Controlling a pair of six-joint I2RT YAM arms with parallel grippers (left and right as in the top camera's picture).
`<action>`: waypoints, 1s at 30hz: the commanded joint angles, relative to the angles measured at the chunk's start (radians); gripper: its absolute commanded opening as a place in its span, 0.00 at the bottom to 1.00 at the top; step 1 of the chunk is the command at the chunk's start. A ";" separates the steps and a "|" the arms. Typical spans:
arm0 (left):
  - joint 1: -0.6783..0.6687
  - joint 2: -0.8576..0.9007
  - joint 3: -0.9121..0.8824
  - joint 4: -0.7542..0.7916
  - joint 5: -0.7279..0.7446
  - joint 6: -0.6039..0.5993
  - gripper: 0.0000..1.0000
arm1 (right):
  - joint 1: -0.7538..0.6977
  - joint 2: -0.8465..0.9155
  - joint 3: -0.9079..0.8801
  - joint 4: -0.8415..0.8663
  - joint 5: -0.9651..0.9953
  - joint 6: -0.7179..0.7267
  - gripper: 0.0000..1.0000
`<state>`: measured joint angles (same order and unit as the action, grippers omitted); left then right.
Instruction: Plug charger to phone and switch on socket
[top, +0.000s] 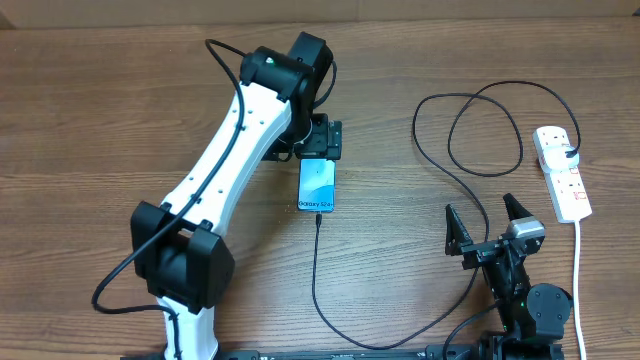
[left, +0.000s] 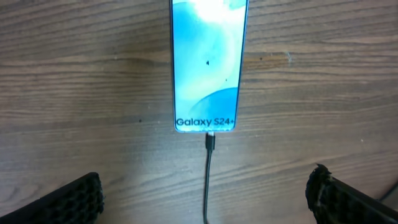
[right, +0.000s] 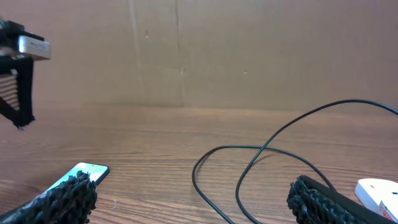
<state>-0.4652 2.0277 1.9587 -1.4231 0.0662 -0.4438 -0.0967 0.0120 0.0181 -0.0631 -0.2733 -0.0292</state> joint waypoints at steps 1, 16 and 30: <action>-0.004 0.045 0.006 0.007 -0.026 -0.016 1.00 | 0.001 -0.009 -0.010 0.005 0.003 0.003 1.00; -0.006 0.270 0.006 0.011 -0.025 -0.016 1.00 | 0.001 -0.009 -0.010 0.005 0.003 0.003 1.00; -0.006 0.373 0.006 0.023 -0.042 -0.013 1.00 | 0.001 -0.009 -0.010 0.005 0.003 0.003 1.00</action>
<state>-0.4652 2.3791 1.9587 -1.4090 0.0547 -0.4431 -0.0967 0.0120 0.0181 -0.0628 -0.2733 -0.0292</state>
